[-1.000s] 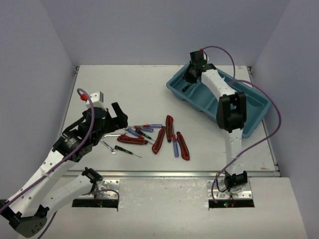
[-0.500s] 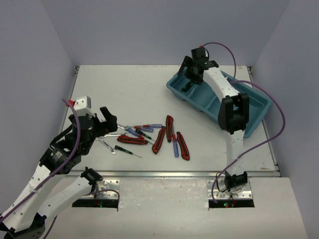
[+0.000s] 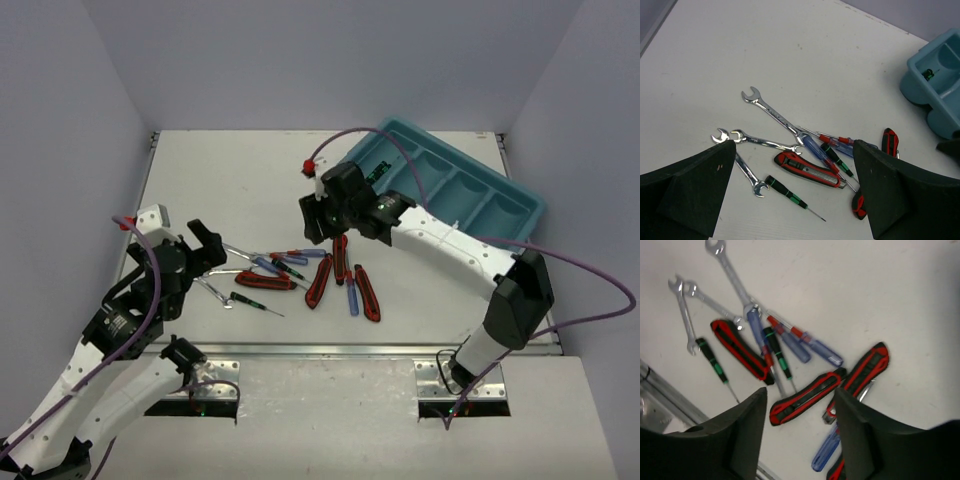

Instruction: Sort the tools into containers

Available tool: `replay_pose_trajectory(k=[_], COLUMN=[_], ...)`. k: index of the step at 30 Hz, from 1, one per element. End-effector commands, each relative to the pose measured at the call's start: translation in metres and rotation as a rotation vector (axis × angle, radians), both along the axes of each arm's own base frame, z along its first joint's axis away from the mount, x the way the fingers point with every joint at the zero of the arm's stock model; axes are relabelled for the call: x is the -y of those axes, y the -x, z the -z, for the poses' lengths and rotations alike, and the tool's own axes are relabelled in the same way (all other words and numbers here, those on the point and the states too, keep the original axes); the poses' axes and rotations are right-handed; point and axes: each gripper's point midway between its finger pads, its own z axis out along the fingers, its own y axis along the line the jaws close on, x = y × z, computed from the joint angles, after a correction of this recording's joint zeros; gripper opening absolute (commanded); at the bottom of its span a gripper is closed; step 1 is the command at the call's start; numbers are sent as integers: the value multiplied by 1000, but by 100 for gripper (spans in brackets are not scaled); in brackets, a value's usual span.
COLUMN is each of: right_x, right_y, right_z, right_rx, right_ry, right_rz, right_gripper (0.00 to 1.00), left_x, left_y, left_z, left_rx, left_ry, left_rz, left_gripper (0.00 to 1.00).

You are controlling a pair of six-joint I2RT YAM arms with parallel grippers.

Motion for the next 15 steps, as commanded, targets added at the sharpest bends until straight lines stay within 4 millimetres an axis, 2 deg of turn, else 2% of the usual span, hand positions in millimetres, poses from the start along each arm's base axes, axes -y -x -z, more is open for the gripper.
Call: replay_pose_trajectory(k=[1, 2, 4, 6, 10, 15], right_x=[-21, -26, -35, -47, -59, -67], right_y=[13, 16, 18, 24, 29, 32], right_z=[36, 41, 53, 78, 113, 137], right_rx=[49, 36, 29, 19, -27, -51], right_ry=[39, 37, 37, 85, 141, 173], right_rz=[-128, -146, -170, -229, -270, -300], right_gripper=[43, 38, 36, 36, 36, 38], left_x=[0, 0, 1, 1, 4, 11], left_y=[-5, -5, -5, -4, -5, -8], left_z=[-9, -9, -9, -10, -10, -6], left_rx=[47, 47, 48, 58, 58, 43], left_ry=[31, 32, 33, 39, 36, 26], left_rz=[-18, -17, -15, -9, 11, 40], left_gripper=[100, 100, 100, 100, 100, 100])
